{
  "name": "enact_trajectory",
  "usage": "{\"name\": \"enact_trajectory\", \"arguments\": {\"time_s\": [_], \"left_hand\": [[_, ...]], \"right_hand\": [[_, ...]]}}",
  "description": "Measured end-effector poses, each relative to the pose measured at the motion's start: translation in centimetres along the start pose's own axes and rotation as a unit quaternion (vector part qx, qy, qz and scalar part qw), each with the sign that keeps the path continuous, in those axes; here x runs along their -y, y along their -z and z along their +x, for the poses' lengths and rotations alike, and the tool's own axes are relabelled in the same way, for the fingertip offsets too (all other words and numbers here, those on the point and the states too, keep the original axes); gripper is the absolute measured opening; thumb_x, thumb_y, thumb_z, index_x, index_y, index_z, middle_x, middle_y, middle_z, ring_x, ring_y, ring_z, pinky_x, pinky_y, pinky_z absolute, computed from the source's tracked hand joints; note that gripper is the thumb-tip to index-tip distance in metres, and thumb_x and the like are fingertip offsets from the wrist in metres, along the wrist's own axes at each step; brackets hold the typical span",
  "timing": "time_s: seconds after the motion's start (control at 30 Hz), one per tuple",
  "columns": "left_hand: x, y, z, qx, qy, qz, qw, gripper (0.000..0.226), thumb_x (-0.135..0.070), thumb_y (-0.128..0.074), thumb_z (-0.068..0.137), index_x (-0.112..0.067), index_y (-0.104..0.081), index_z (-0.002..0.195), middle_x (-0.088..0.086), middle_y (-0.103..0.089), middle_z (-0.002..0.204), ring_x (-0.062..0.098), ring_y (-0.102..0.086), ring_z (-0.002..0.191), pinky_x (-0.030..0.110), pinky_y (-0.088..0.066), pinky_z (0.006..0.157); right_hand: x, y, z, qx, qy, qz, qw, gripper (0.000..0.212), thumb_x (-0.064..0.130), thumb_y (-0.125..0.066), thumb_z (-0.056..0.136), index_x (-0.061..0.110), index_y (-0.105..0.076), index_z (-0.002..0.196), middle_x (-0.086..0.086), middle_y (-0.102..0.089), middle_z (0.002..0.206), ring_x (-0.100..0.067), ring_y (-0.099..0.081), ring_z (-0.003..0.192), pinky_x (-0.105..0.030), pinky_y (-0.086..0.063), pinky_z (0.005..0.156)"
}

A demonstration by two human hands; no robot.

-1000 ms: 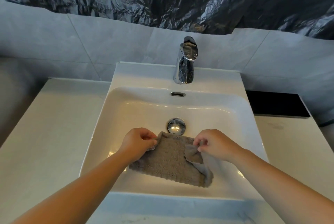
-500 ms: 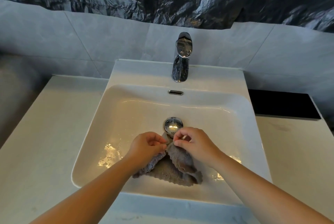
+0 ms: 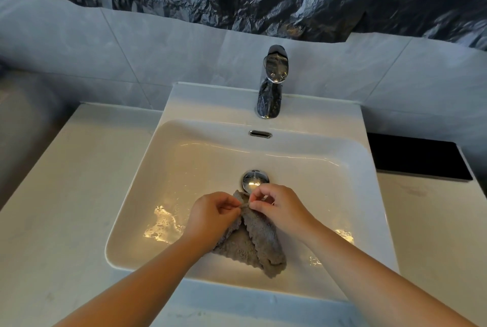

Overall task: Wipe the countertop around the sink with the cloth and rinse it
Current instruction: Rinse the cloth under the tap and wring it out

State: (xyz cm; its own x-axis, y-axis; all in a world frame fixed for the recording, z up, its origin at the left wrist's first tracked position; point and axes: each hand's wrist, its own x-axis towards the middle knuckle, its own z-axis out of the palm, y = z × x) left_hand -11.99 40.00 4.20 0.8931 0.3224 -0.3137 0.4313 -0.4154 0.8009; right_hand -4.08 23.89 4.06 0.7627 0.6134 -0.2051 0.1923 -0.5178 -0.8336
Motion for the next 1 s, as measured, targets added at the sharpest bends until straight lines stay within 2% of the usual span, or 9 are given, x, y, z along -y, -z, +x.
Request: {"name": "enact_trajectory", "arguments": {"time_s": [0.17,0.3,0.37,0.43,0.5,0.7,0.77,0.87,1.0], "left_hand": [[-1.3,2.5,-0.3,0.009,-0.015,-0.037,0.999,0.012,-0.009,-0.075,0.076,-0.020,-0.073,0.078,-0.002,-0.072,0.073,0.011,-0.067,0.068,0.012,-0.051,0.061],[-3.0,6.2,-0.2,0.009,-0.078,-0.021,0.997,0.022,-0.002,-0.073,0.073,-0.025,-0.072,0.072,0.000,-0.072,0.073,0.016,-0.068,0.068,0.025,-0.058,0.068],[-3.6,7.9,-0.3,-0.007,-0.099,0.005,0.995,0.023,-0.002,-0.071,0.073,-0.025,-0.072,0.072,-0.002,-0.071,0.074,0.011,-0.066,0.067,0.020,-0.056,0.066],[-4.1,9.8,-0.3,-0.027,-0.110,0.019,0.993,0.023,-0.002,-0.070,0.074,-0.025,-0.071,0.073,-0.005,-0.071,0.074,0.007,-0.066,0.067,0.016,-0.054,0.066],[-4.4,11.4,-0.1,-0.040,-0.123,0.016,0.991,0.025,0.000,-0.069,0.074,-0.025,-0.070,0.072,-0.004,-0.071,0.073,0.011,-0.067,0.067,0.022,-0.057,0.066],[-6.0,15.5,0.1,-0.049,-0.222,0.148,0.962,0.021,-0.009,-0.067,0.072,-0.030,-0.064,0.074,-0.012,-0.067,0.071,0.003,-0.064,0.072,0.020,-0.051,0.068],[-6.3,16.4,0.0,-0.057,-0.234,0.173,0.955,0.022,-0.009,-0.067,0.073,-0.031,-0.064,0.077,-0.013,-0.066,0.075,0.002,-0.062,0.072,0.014,-0.047,0.065],[-6.8,16.8,0.1,-0.076,-0.218,0.113,0.966,0.023,-0.004,-0.065,0.072,-0.026,-0.066,0.076,-0.010,-0.067,0.073,0.001,-0.062,0.070,0.008,-0.045,0.062],[-6.8,17.3,-0.1,-0.063,-0.212,0.074,0.972,0.026,-0.001,-0.064,0.073,-0.026,-0.067,0.074,-0.008,-0.067,0.073,0.003,-0.062,0.069,0.007,-0.046,0.062]], "right_hand": [[0.5,2.1,0.5,0.088,0.021,-0.142,0.986,0.021,0.027,-0.068,0.084,0.027,-0.068,0.105,0.019,-0.057,0.091,0.008,-0.048,0.072,-0.017,-0.039,0.067],[2.0,2.8,1.2,0.126,0.044,-0.210,0.968,0.010,0.030,-0.066,0.078,0.025,-0.064,0.087,0.012,-0.061,0.089,-0.006,-0.053,0.082,-0.037,-0.048,0.074],[3.3,3.2,1.1,0.123,0.049,-0.245,0.960,0.008,0.029,-0.064,0.080,0.026,-0.063,0.088,0.011,-0.061,0.089,-0.012,-0.054,0.083,-0.038,-0.049,0.076],[4.6,3.9,1.1,0.105,0.076,-0.280,0.951,0.012,0.029,-0.063,0.084,0.025,-0.064,0.095,0.011,-0.055,0.090,-0.010,-0.050,0.087,-0.034,-0.046,0.076],[6.2,4.6,1.0,0.070,0.098,-0.306,0.944,0.016,0.031,-0.062,0.086,0.027,-0.064,0.102,0.011,-0.051,0.092,-0.010,-0.049,0.092,-0.032,-0.044,0.077],[12.2,5.3,-0.1,-0.066,0.189,-0.332,0.922,0.007,0.028,-0.066,0.081,0.024,-0.062,0.087,0.011,-0.060,0.092,-0.012,-0.052,0.087,-0.030,-0.045,0.071],[13.7,5.5,-0.4,-0.081,0.181,-0.319,0.927,0.005,0.026,-0.069,0.080,0.023,-0.066,0.084,0.012,-0.058,0.081,-0.010,-0.053,0.076,-0.026,-0.041,0.066],[15.1,5.8,-0.4,-0.147,0.129,-0.268,0.943,0.007,0.025,-0.075,0.076,0.023,-0.069,0.078,0.017,-0.052,0.069,-0.006,-0.052,0.068,-0.022,-0.042,0.063],[16.1,5.5,-0.8,-0.093,0.098,-0.309,0.941,0.008,0.030,-0.074,0.078,0.024,-0.071,0.080,0.012,-0.060,0.073,-0.008,-0.056,0.071,-0.023,-0.044,0.061]]}}
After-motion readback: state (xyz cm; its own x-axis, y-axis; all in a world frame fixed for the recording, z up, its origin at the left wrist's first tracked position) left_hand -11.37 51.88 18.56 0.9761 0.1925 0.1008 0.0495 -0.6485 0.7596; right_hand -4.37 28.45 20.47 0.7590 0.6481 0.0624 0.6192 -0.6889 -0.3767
